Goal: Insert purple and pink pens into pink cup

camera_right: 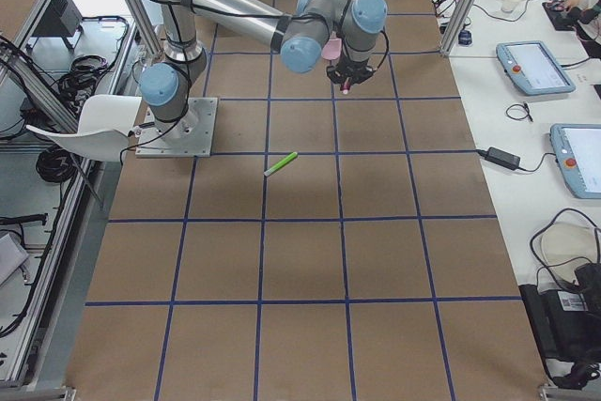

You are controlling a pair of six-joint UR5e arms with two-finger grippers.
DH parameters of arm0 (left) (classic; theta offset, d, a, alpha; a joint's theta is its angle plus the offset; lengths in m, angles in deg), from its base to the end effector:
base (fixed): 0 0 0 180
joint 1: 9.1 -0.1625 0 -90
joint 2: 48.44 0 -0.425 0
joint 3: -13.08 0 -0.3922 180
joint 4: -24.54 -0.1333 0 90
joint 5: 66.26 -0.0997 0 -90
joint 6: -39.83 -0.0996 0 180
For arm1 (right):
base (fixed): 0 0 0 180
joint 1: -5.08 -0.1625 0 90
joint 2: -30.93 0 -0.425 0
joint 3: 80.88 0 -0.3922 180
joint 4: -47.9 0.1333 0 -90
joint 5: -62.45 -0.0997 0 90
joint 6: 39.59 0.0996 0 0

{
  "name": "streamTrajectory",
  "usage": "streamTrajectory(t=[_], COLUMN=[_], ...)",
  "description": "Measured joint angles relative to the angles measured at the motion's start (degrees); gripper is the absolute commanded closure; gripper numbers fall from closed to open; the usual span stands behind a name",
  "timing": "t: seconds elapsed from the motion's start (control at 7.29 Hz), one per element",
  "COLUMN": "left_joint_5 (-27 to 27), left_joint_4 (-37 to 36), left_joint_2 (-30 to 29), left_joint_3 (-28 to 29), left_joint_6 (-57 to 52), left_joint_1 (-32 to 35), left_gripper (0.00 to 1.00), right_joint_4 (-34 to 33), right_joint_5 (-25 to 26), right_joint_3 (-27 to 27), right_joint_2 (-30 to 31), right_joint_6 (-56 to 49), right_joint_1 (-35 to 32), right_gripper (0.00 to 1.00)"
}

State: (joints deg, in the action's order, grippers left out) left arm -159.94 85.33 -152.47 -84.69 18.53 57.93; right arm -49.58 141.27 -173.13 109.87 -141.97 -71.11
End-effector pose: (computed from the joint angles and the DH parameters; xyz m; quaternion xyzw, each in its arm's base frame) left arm 0.1091 -0.5825 0.3435 -0.0166 0.9973 -0.0478 0.0540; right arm 0.0163 -0.5729 0.3820 -0.6905 0.7150 -0.0558 0.0944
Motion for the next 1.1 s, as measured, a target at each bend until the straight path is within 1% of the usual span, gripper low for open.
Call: streamTrajectory(t=[0.27, 0.41, 0.55, 0.69, 0.82, 1.1], left_joint_5=[-0.06, 0.04, 0.13, 0.27, 0.47, 0.80], left_joint_4=[0.19, 0.16, 0.14, 0.13, 0.10, -0.08], left_joint_2=[0.15, 0.20, 0.26, 0.32, 0.37, 0.43], left_joint_3=[-0.20, -0.21, -0.22, -0.22, -0.21, -0.12], left_joint_6=[0.10, 0.11, 0.14, 0.18, 0.20, 0.81], left_joint_1=[1.00, 1.35, 1.69, 1.98, 2.14, 2.59], left_gripper=[1.00, 1.00, 1.00, 1.00, 1.00, 1.00], right_joint_4=[-2.91, -4.49, -5.58, -6.17, -6.54, -6.39], right_joint_5=[0.73, 2.02, 4.58, 8.70, 13.07, 20.10], right_joint_3=[0.18, 0.24, 0.27, 0.35, 0.69, 3.34], right_joint_2=[-0.26, -0.47, -0.55, -0.60, -0.92, -2.80], right_joint_6=[13.58, 19.36, 24.76, 29.39, 32.67, 36.23], right_joint_1=[-9.77, -14.11, -18.33, -22.52, -26.20, -31.89], right_gripper=[1.00, 1.00, 1.00, 1.00, 1.00, 1.00])
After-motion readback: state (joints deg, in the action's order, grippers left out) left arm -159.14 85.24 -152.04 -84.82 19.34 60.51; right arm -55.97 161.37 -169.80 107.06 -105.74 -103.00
